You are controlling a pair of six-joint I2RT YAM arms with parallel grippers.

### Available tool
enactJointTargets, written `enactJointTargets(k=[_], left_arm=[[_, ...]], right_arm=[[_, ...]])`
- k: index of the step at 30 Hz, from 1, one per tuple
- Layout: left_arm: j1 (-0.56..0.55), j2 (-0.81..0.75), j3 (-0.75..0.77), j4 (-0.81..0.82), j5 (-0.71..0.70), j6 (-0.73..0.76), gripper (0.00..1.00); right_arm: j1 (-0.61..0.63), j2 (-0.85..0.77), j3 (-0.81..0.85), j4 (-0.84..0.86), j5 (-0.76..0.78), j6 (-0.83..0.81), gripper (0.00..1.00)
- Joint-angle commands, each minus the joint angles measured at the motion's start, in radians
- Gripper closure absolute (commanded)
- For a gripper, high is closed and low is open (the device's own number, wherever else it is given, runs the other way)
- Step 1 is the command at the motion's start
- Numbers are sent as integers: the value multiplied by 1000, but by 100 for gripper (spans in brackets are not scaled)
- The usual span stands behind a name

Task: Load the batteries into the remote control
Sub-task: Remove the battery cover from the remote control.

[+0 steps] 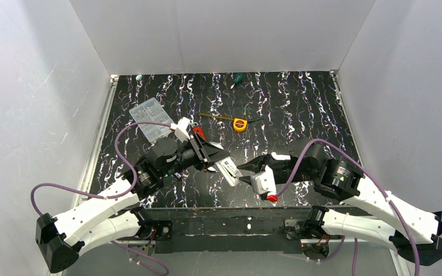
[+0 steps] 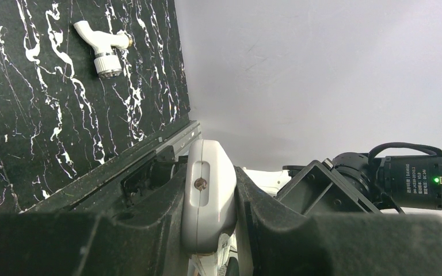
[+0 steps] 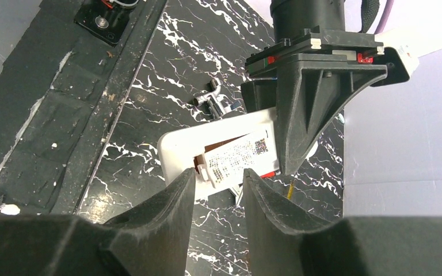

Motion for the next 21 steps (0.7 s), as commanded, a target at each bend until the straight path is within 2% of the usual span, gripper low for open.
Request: enactJointTargets(k=[1,6,10,16,19,21], left_arm=[[-4,-8,-2,59,13,-4,100],[-4,-10,-9,58,7,-1,100],[-4,-13,-16,59,2,-2,100],[-4,-20,-24,60,-3,-2,100],[-4,-21,-27,64,-3,-1,100],[-4,-21,-29,65,-3,-2,100]], right_arm=[[1,-21,-2,15,-9,26,56],[1,-45,-5,48,-18,77,53],[1,-82,-30,155,-33,217,48],[1,-122,-63,356,9,616,40],[1,-129,-74,415,188,875,33],[2,-127,-62,393,324,1042,28]])
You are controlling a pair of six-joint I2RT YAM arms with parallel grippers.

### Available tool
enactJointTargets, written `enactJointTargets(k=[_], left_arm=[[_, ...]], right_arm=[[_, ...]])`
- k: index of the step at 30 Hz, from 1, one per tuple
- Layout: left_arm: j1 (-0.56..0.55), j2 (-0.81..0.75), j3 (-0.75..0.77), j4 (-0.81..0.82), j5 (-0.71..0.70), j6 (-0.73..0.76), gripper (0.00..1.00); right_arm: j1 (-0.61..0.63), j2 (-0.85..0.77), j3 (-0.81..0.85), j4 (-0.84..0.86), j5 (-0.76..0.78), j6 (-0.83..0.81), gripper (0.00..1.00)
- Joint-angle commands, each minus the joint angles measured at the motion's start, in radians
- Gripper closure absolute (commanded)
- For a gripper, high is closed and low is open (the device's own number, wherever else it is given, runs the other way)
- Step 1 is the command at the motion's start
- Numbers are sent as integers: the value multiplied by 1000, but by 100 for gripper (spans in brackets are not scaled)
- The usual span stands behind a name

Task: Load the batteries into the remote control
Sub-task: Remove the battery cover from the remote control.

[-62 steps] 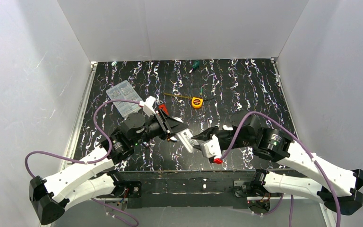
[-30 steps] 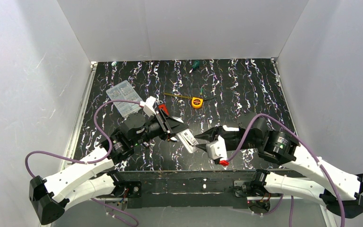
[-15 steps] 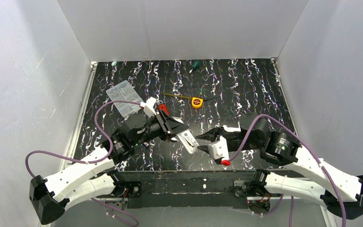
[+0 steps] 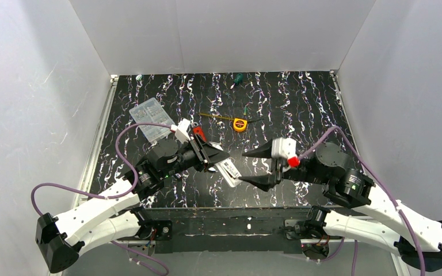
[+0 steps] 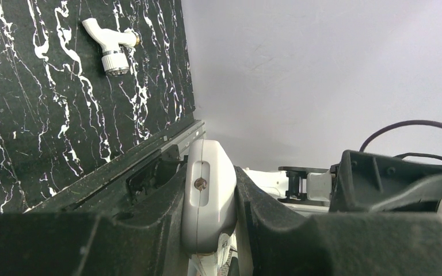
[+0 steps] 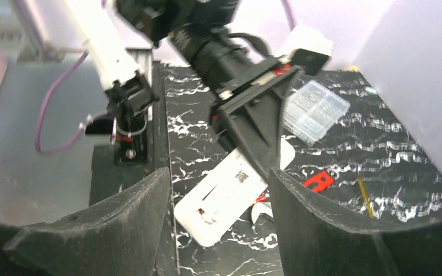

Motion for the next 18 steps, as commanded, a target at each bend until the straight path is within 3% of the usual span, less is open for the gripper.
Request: enactJointTargets(k=[1,5,8,18], left_arm=[[-4,-21,-14,65,0,0,100],[-4,-22,-18,68,-4,-1,100],[-4,-20,-18,66,-2,-2,100],[-4,-30,-20,55,-4,2,100]], right_arm=[[2,-6,18,82,298,470,26],[15,76,154,-196,479,653,19],[28,166,265,-391,505,722,19],[100,290,333,-530,519,799,23]])
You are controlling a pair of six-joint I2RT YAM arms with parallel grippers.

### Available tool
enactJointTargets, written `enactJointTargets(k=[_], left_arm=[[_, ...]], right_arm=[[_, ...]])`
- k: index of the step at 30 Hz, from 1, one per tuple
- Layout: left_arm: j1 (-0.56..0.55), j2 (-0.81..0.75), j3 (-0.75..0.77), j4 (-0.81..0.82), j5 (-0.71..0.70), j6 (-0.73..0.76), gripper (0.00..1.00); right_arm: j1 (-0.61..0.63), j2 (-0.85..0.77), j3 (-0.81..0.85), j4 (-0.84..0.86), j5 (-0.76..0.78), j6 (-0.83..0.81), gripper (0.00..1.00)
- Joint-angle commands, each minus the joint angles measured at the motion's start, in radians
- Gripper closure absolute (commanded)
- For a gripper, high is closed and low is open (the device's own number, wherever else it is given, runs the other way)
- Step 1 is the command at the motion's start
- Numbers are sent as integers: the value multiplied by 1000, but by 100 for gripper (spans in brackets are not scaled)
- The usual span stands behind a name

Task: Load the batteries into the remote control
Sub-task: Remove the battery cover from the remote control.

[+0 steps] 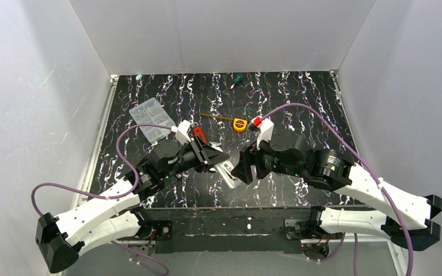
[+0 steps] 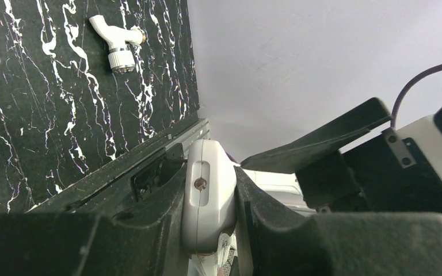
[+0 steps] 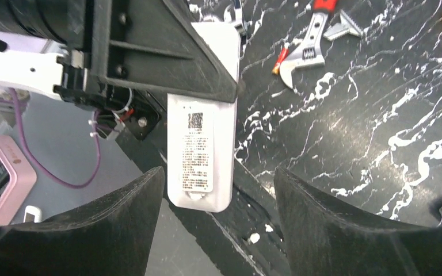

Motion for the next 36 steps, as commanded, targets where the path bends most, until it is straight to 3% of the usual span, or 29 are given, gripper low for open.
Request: enactJointTargets(k=[1,12,27,36], left_arm=[[-4,-27,3,50,-2,1,100],[-4,-17,4,59,3,-1,100],[-4,-12,1,68,5,-6,100],[-4,-11,-3,72,5,-7,100]], right_arm=[[44,23,66,-79,51,64,23],[108,84,90,-83,85,40,24],[131,131,110,-93,137,7,48],[137,127,106,-94,137,-4,56]])
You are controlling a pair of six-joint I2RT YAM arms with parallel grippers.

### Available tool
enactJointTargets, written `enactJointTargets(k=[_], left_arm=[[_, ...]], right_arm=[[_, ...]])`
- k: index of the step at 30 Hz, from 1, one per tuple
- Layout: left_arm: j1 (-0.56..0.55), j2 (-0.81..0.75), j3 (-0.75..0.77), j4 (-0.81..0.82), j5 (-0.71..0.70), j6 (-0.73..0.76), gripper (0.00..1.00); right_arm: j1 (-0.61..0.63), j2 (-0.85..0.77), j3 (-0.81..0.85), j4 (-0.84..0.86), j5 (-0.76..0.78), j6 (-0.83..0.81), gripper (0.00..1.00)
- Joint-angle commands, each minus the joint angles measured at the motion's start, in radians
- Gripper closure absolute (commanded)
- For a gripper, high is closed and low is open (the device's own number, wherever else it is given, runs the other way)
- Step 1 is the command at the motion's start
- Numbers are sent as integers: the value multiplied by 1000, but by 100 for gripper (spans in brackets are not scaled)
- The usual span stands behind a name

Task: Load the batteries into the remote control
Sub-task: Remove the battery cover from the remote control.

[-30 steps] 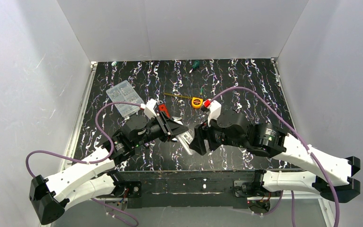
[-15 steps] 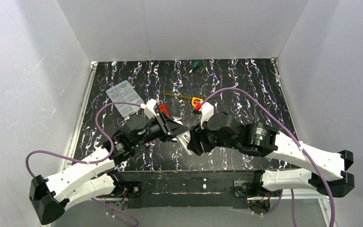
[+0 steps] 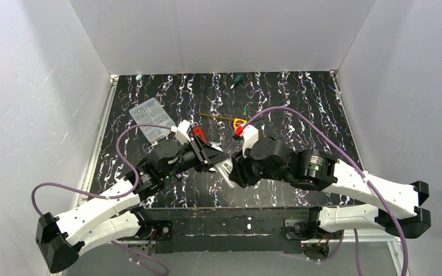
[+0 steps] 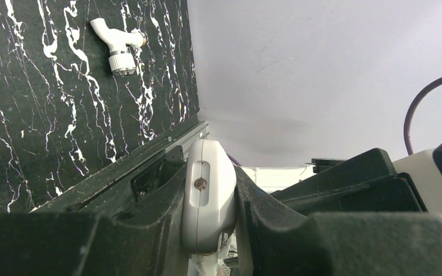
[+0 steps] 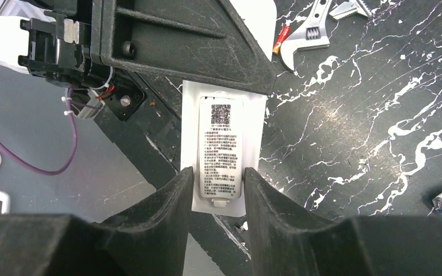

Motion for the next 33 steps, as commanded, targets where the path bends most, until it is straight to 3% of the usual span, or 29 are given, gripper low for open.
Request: enactJointTargets(k=[1,17,23,26,33], left_arm=[[-4,-13,1,64,11,-4,100],[-4,-11,2,52,8,4,100],[-4,-53,32,-80,-3,69,100],[-4,-79,42,-130,-12,96,100],[-4,-108,29,-135,-16,90,100]], right_arm=[[7,-9,36,2,28,-18,56],[7,-95,-16,53,-58,-34,70],[5,-152,-51,15,47,-10,71],[-53,-166,-64,-36,94,10,71],[-317,-138,-229,56,-43,-7,73]])
